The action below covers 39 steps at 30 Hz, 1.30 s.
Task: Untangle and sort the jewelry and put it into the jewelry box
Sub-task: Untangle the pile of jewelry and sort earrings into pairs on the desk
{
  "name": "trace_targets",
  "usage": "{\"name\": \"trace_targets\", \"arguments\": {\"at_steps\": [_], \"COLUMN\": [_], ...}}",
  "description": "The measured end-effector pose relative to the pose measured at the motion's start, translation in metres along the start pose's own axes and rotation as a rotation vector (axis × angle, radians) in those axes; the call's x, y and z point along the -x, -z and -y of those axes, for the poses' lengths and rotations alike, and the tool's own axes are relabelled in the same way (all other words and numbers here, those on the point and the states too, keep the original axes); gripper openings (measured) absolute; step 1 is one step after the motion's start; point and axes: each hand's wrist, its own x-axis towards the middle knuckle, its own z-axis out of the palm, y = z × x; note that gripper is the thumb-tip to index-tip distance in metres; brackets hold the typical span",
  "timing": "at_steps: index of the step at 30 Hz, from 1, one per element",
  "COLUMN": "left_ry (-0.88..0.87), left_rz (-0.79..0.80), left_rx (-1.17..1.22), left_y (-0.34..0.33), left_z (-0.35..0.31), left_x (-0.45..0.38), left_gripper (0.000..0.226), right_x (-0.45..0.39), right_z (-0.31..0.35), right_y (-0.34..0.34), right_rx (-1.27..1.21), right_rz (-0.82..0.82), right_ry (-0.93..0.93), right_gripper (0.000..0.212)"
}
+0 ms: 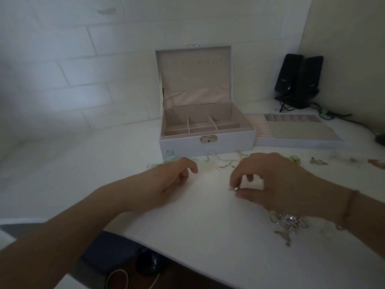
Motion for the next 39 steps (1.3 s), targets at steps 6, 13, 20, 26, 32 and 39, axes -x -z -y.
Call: {"name": "trace_targets", "arguments": {"at_steps": [6,13,20,26,32,39], "left_ry": [-0.032,0.039,0.081,0.096,-0.035,-0.075], "left_rz": [-0.266,-0.396,-0.388,-0.323,-0.321,-0.285], "left_rx": [0.074,0.313,0.455,0.493,0.109,0.084], "left_y": [-0.002,-0.012,-0.014,-0.012,-0.007,-0.010], "left_z": [0.000,0.004,0.001,0.004,0.011,0.002], "left_x": [0.004,0.007,0.010,0.013,0.006,-0.014], "left_gripper": [0.034,0.033,0.040,0.040,0.043,0.030], "right_x": [-0.045,-0.068,-0.071,-0.045,-0.002,0.018], "right_z": [0.026,0.037,0.036,0.003,-0.036,-0.050], "right_y": [-0.034,-0.051,-0.052,0.006,0.034,0.023], "right_rx": [0.030,-0.111,-0.102,-0.086,-0.134,-0.002], "right_rz": [-0.028,-0.037,-0.043,-0.222,-0.416,-0.381], "right_ry": [-0.085,-0.196,-0.213,-0.269,-0.300,-0.218], "right_gripper": [0.014,0.023,0.032,0.021,0.009,0.014]}}
